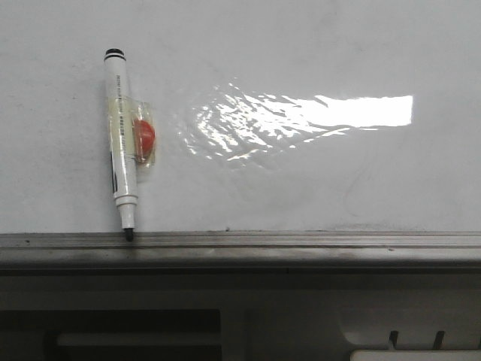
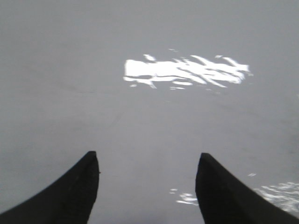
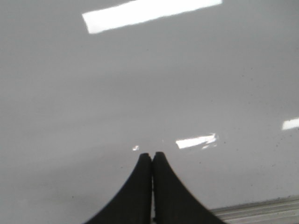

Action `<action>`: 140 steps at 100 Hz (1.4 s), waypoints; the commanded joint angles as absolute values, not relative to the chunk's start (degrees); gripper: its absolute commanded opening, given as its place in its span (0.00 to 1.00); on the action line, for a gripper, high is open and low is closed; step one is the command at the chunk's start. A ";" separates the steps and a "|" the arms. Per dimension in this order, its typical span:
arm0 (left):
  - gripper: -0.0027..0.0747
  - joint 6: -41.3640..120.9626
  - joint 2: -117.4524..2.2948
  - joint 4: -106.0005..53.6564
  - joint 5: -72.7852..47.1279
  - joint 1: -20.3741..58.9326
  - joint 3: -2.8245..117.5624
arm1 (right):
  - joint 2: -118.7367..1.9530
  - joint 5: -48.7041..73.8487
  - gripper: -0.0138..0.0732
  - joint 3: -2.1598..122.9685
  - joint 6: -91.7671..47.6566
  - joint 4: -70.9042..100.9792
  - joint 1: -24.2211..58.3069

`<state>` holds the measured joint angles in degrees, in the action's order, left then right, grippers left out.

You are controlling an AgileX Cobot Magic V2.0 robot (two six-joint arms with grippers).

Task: Write number 9 on whiteboard

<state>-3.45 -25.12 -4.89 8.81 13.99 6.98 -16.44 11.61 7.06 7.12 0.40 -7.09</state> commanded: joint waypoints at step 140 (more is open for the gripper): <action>0.45 -24.05 -82.40 -11.00 65.13 56.15 9.53 | -17.27 7.64 0.08 8.89 6.71 0.32 -7.35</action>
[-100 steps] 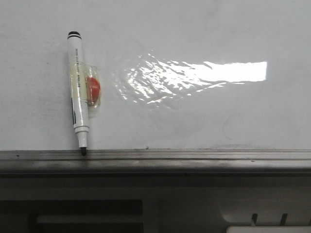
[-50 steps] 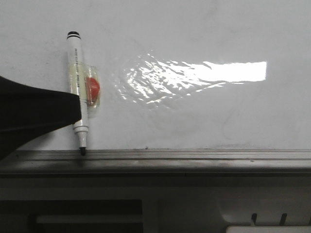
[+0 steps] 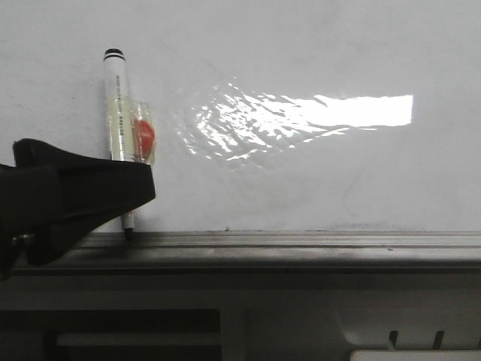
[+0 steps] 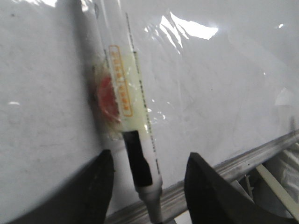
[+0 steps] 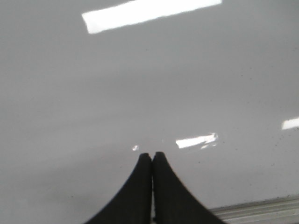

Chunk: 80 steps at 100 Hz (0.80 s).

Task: Write number 9 on whiteboard

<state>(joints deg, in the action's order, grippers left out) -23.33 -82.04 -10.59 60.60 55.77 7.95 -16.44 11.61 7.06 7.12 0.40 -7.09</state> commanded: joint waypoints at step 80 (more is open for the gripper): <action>0.01 -23.94 -81.03 -4.94 63.38 56.15 10.69 | -27.57 23.02 0.08 21.01 6.71 -1.35 16.79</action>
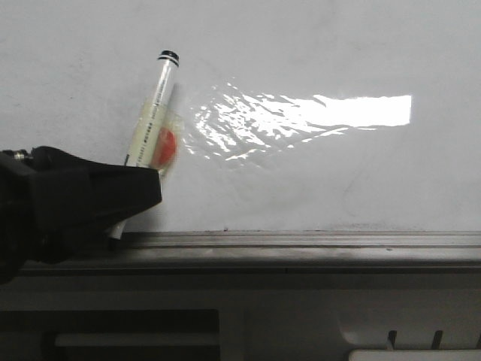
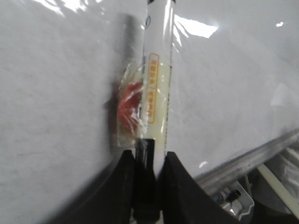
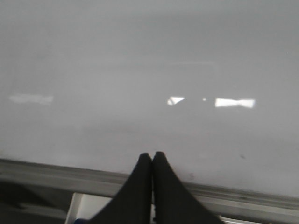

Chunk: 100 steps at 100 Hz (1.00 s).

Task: Write number 9 on whiteboard

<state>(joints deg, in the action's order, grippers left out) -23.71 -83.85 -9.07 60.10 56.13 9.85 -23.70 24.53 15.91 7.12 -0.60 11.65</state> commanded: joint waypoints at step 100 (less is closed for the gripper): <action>0.01 3.73 -53.68 16.35 28.31 56.15 14.10 | -61.92 28.26 0.50 54.31 6.71 1.35 58.28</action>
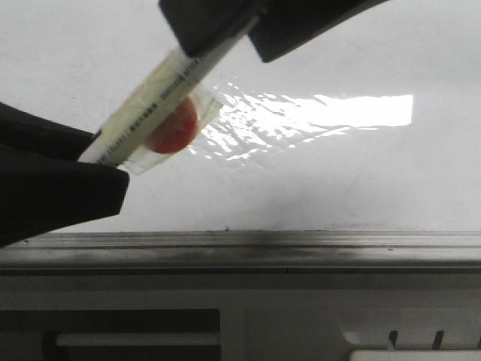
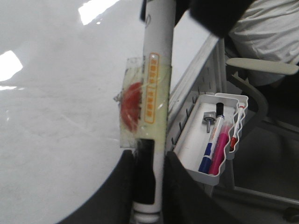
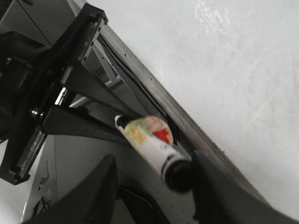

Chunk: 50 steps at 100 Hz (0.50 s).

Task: Write number 9 on whiteboard

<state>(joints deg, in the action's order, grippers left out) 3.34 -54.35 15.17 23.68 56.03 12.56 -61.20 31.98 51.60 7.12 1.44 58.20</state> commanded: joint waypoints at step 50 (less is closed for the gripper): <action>0.01 3.73 -53.68 17.55 30.94 56.15 14.10 | -63.18 28.09 0.13 54.73 6.71 1.02 58.28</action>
<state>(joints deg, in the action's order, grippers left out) 4.06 -54.35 18.20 25.52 56.03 12.56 -63.93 31.59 52.68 7.12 1.66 58.32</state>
